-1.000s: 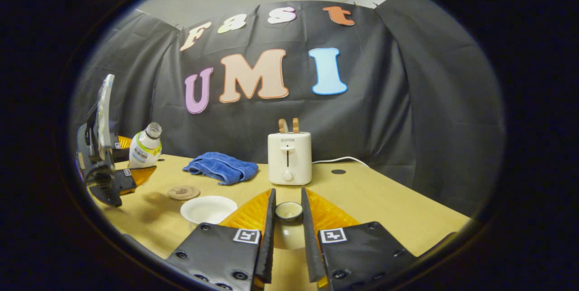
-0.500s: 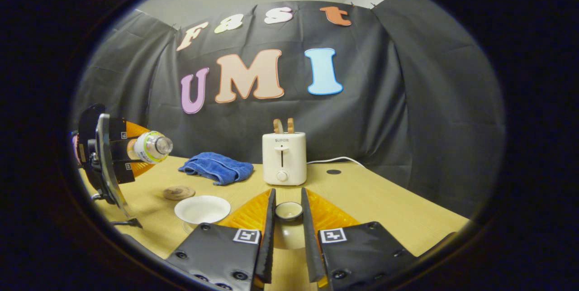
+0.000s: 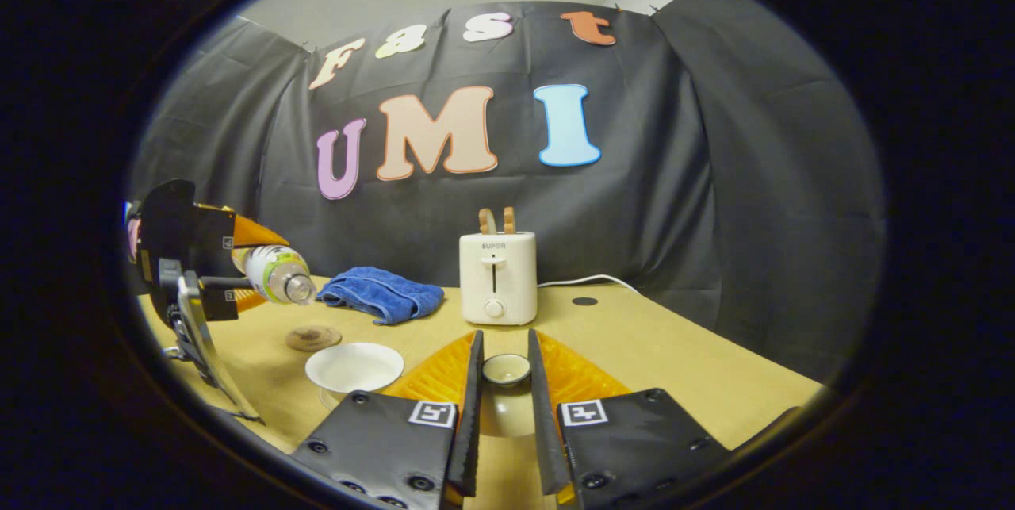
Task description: Open the teacup lid with one hand, grasp the water bottle and pour water into the teacup with the other hand; after pouring, place the water bottle on the coaster and then close the teacup lid.
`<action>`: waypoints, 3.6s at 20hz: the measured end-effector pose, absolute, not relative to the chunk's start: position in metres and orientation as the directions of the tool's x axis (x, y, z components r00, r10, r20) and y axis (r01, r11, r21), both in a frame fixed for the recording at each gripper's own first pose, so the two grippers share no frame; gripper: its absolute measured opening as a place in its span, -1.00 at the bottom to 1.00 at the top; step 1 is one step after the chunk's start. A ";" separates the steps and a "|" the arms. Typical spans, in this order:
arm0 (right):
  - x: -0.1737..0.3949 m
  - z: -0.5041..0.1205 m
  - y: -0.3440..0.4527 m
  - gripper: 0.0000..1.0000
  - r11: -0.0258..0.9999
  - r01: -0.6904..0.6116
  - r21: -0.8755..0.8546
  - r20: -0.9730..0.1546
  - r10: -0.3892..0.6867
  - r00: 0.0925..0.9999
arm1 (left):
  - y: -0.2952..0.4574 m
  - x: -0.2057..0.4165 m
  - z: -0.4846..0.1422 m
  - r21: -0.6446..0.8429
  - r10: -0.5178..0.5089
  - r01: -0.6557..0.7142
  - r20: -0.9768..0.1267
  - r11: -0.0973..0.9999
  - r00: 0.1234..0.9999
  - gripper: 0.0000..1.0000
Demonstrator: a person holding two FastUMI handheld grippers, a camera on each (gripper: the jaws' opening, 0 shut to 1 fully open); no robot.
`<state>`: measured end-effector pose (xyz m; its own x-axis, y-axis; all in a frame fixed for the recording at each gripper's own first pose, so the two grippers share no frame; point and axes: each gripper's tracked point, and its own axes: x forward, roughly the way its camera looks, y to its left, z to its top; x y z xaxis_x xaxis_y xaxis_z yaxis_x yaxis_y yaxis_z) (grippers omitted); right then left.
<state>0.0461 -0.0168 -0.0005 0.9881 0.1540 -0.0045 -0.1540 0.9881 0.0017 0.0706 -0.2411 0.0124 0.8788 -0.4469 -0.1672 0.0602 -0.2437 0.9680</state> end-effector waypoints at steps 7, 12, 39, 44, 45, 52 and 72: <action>0.047 -0.001 -0.017 -0.33 0.988 -0.154 0.002 -0.005 0.154 0.988 | -0.258 0.072 0.004 0.939 -0.459 0.047 -0.209 -0.341 0.864 0.04; 0.047 -0.001 -0.017 -0.31 0.988 -0.154 0.002 -0.005 0.154 0.988 | -0.260 0.073 0.006 0.908 -0.457 0.020 -0.229 -0.418 0.859 0.04; 0.047 -0.001 -0.017 -0.34 0.987 -0.160 0.002 -0.005 0.160 0.987 | -0.270 0.075 0.031 0.827 -0.457 -0.018 -0.292 -0.562 0.840 0.04; 0.047 0.000 -0.017 -0.30 0.987 -0.159 0.001 -0.004 0.159 0.987 | -0.260 0.064 0.007 0.928 -0.493 0.200 -0.340 -0.315 0.801 0.02; 0.047 0.000 -0.017 -0.31 0.987 -0.159 0.001 -0.004 0.159 0.987 | -0.261 0.061 0.006 0.941 -0.515 0.244 -0.334 -0.236 0.790 0.02; 0.047 0.000 -0.017 -0.30 0.988 -0.158 0.001 -0.002 0.158 0.988 | -0.263 0.065 0.039 0.752 -0.589 0.498 -0.182 0.432 0.787 0.01; 0.047 -0.001 -0.016 -0.30 0.988 -0.157 0.001 -0.001 0.157 0.988 | -0.248 0.111 0.014 -0.022 -0.562 0.561 -0.020 0.827 0.827 0.01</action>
<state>0.0470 -0.0162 -0.0009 0.9876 0.1571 -0.0007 -0.1571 0.9876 0.0010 0.1111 -0.2477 0.0141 0.8271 -0.5617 -0.0204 0.5613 0.8273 -0.0222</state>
